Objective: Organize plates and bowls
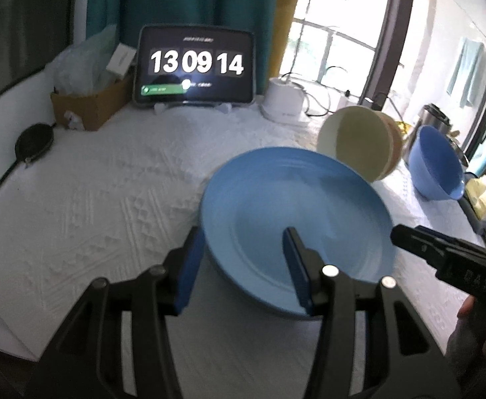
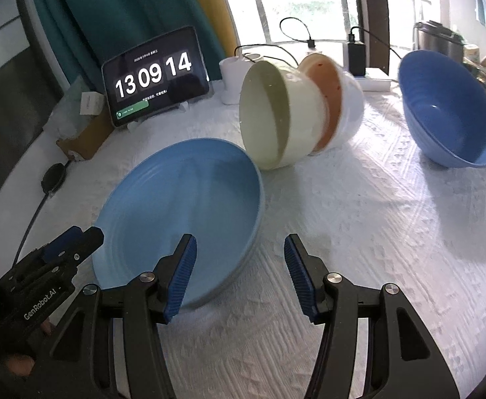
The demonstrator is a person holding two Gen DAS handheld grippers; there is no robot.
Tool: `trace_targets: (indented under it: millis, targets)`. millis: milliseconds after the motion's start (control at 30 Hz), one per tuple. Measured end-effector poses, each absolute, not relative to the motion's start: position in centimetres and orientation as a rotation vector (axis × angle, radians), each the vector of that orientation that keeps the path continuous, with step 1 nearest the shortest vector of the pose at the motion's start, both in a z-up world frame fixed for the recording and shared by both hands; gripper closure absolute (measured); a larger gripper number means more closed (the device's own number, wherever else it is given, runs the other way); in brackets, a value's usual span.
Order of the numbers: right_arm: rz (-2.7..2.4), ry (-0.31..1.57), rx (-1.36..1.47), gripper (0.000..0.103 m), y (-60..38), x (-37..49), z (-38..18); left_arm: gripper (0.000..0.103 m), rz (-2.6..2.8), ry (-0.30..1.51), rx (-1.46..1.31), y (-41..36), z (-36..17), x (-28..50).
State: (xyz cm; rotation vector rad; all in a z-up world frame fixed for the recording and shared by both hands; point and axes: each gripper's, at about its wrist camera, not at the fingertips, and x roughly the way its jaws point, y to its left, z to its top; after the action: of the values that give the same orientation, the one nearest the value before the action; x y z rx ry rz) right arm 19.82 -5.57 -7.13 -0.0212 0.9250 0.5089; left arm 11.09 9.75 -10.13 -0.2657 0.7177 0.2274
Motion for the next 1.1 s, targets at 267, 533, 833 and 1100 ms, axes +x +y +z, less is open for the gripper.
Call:
trace_targets:
  millis: [267,533,833,1100]
  targets:
    - [0.487,0.889,0.025,0.045,-8.4,18.3,-6.1,0.053,0.176,0.708,-0.22,6.5,-8.9,10.3]
    - [0.466,0.864,0.085,0.045,-11.7,17.5,-5.8,0.053,0.13,0.693,-0.159,2.9,-7.7,9.7]
    - [0.433,0.831,0.142,0.045,-16.2,17.0,-5.5,0.053,0.08,0.694,-0.105,-1.3,-6.8,10.0]
    - [0.379,0.817,0.189,0.045,-20.6,17.4,-5.9,0.053,0.029,0.707,-0.06,-4.5,-6.6,11.1]
